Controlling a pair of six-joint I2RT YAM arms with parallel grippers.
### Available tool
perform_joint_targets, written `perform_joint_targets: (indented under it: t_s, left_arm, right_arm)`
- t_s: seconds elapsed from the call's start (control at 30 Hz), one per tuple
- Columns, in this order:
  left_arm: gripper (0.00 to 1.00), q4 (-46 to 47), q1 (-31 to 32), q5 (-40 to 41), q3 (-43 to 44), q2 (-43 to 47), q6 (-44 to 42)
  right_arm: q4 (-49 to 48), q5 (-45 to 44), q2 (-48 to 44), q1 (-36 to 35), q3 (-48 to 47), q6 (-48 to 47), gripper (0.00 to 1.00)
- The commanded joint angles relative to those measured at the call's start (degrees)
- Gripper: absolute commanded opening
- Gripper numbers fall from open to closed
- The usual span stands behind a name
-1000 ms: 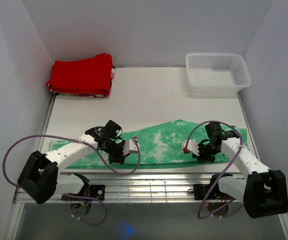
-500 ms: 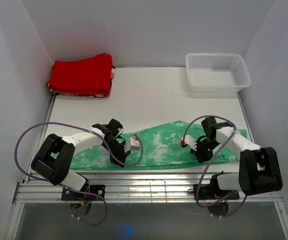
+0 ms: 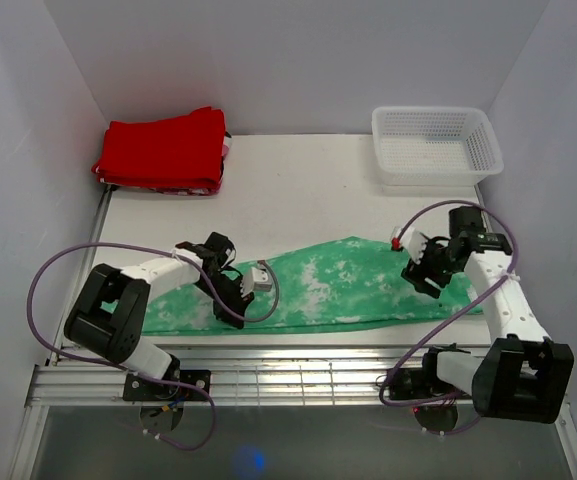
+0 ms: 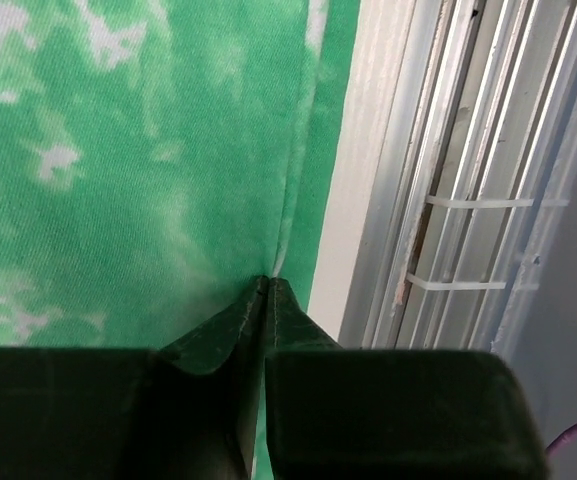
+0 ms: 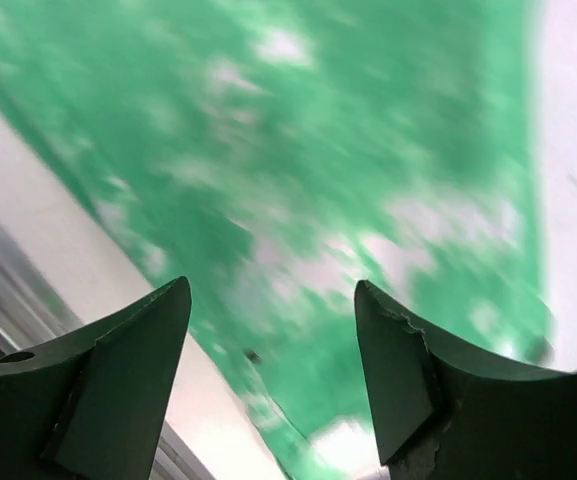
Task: Fold and stack the trousers
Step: Fold the trousers
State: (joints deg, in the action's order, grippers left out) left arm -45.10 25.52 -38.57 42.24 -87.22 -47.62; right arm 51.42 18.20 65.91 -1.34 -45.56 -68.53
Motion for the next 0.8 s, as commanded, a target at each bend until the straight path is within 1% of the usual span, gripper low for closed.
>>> perform_joint_targets:
  t_s: [0.0, 0.03, 0.07, 0.13, 0.17, 0.2, 0.23, 0.27, 0.3, 0.33, 0.37, 0.4, 0.43, 0.47, 0.5, 0.53, 0.57, 0.7, 0.73, 0.77]
  left_arm:
    - [0.20, 2.66, -1.44, 16.87, -2.69, 0.73, -4.68]
    - [0.27, 2.48, -1.44, 16.60, -2.69, 1.78, -4.59]
    - [0.38, 1.26, -1.44, 16.07, -2.08, 4.05, -4.59]
    - [0.48, -0.68, -1.44, 12.57, -0.24, 6.44, -3.98]
    - [0.53, -2.60, -1.44, 10.90, 1.17, 7.58, -3.28]
    - [0.67, -3.49, -1.44, 7.05, 4.57, 9.59, -1.79]
    - [0.73, -4.11, -1.44, 5.19, 6.43, 10.40, -0.74]
    - [0.77, -4.46, -1.44, 3.43, 8.37, 10.93, 0.75]
    - [0.83, -4.56, -1.44, 1.84, 12.30, 11.11, 3.64]
    - [0.85, -4.30, -1.44, -0.69, 14.26, 10.85, 5.15]
    - [0.90, -2.90, -1.35, -1.59, 16.10, 10.41, 7.08]
    - [0.91, -2.19, -1.35, -2.21, 19.78, 8.75, 10.49]
    - [0.91, -1.23, -1.35, -3.69, 21.47, 7.78, 12.00]
    - [0.91, 1.74, -1.35, -4.06, 22.87, 6.72, 13.67]
    - [0.92, 3.34, -1.26, -4.23, 24.19, 5.58, 15.78]
    - [0.92, 5.01, -1.26, -4.58, 26.73, 2.87, 19.11]
    - [0.92, 7.55, -1.26, -5.54, 27.97, 1.28, 20.36]
    - [0.91, 13.98, -1.00, -6.52, 34.65, -7.51, 28.26]
    - [0.91, 15.29, -1.00, -6.87, 35.97, -9.27, 29.93]
    - [0.92, 17.83, -0.74, -8.09, 38.33, -12.50, 33.17]
  right_arm:
    - [4.82, 3.15, 0.17, 8.62, -8.04, 0.86, 0.72]
    - [5.79, 3.51, 1.23, 12.99, -9.44, 0.94, 0.71]
    - [7.71, 4.04, 4.55, 14.95, -12.68, 1.12, 0.70]
    - [9.66, 6.75, 8.43, 19.51, -16.30, 2.34, 0.67]
    - [11.41, 7.72, 12.36, 20.15, -18.14, 3.31, 0.67]
    - [11.95, 9.73, 14.23, 20.59, -21.81, 4.36, 0.66]
    - [12.04, 10.80, 15.90, 20.77, -23.42, 7.33, 0.65]
    - [11.86, 11.85, 18.70, 20.77, -24.91, 9.27, 0.65]
    - [10.30, 14.12, 20.03, 20.68, -27.36, 11.47, 0.65]
    - [8.89, 14.58, 21.18, 20.25, -28.52, 14.28, 0.65]
    - [7.48, 14.76, 23.80, 20.15, -29.66, 18.92, 0.65]
    - [5.73, 15.29, 25.22, 19.89, -31.94, 20.27, 0.65]
    - [4.67, 15.46, 26.36, 19.45, -32.83, 21.32, 0.65]
    - [3.44, 15.47, 28.46, 19.10, -33.36, 23.16, 0.63]
    - [0.82, 14.86, 29.35, 18.66, -33.71, 23.88, 0.63]
    - [-0.52, 14.15, 30.32, 17.27, -33.89, 24.67, 0.63]
    - [-1.40, 13.54, 32.24, 16.64, -33.98, 25.11, 0.62]
    - [-3.08, 13.10, 35.77, 13.31, -31.79, 21.62, 0.62]
    - [-3.51, 12.83, 36.13, 11.56, -29.43, 20.73, 0.61]
    - [-4.04, 12.57, 36.04, 10.76, -27.67, 19.76, 0.53]
